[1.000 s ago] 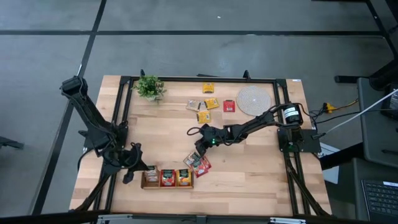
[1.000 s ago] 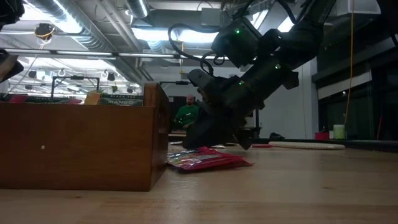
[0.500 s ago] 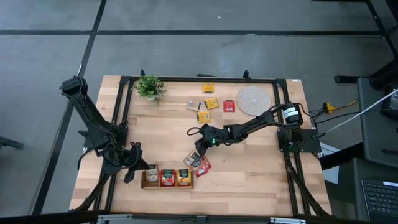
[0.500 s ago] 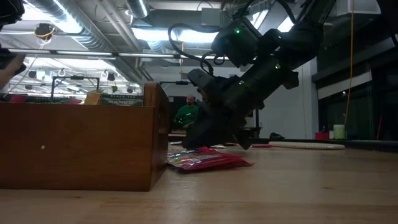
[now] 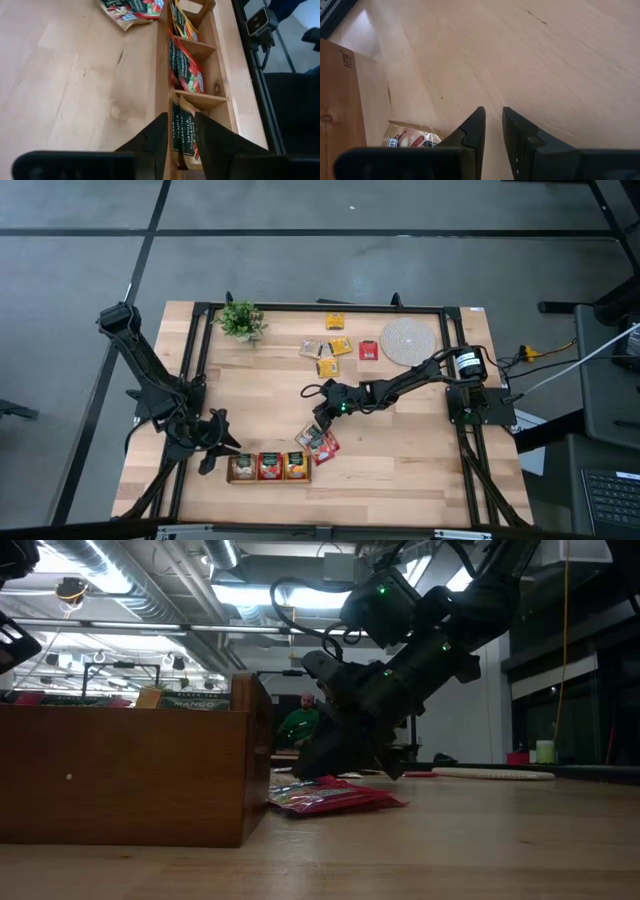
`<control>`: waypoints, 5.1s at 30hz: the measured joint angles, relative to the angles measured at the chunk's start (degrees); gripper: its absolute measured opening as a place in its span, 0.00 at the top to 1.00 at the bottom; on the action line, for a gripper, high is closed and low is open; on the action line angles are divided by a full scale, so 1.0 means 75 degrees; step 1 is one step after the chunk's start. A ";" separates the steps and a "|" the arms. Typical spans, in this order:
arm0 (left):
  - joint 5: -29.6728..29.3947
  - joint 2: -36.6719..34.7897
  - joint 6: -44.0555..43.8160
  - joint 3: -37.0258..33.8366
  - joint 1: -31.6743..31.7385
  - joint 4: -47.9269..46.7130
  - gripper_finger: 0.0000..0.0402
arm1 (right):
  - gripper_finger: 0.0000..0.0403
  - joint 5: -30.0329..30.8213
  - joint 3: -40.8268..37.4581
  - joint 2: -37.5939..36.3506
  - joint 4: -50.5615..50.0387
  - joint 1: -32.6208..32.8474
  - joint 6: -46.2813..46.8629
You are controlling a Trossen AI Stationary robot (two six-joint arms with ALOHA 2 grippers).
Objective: Pick & Place Tea
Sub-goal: Put the yellow tea bag into the right section of the wooden organizer
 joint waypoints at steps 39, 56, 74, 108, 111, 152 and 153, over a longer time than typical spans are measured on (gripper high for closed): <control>0.1656 0.1321 0.3636 0.0009 0.7234 0.2934 0.82 | 0.99 0.2453 0.1976 -0.0880 -0.6389 -0.1111 -0.1194; 0.4560 0.3653 0.4227 0.0009 0.8684 0.6080 0.82 | 0.99 0.0777 0.1970 -0.0122 -0.4979 -0.2194 -0.1794; 0.4036 0.3652 0.5087 0.0009 0.8690 0.5649 0.82 | 0.99 -0.1495 0.1957 0.0516 -0.2805 -0.1207 -0.2606; 0.3847 0.5612 0.5285 0.0919 0.8200 0.4396 1.00 | 0.96 -0.0813 0.0523 -0.0860 -0.2572 -0.0676 -0.1464; 0.3971 0.5813 0.5108 0.0941 0.8197 0.4495 0.99 | 0.96 -0.0424 0.0322 -0.0860 -0.2435 -0.0688 -0.1187; 0.4023 0.5879 0.5095 0.0880 0.8186 0.4852 0.98 | 0.95 -0.1458 -0.0044 -0.0170 -0.0611 -0.0979 -0.0334; 0.4026 0.5831 0.5046 0.0880 0.8192 0.4827 0.97 | 0.97 -0.1453 -0.0044 -0.0166 -0.0611 -0.0977 -0.0410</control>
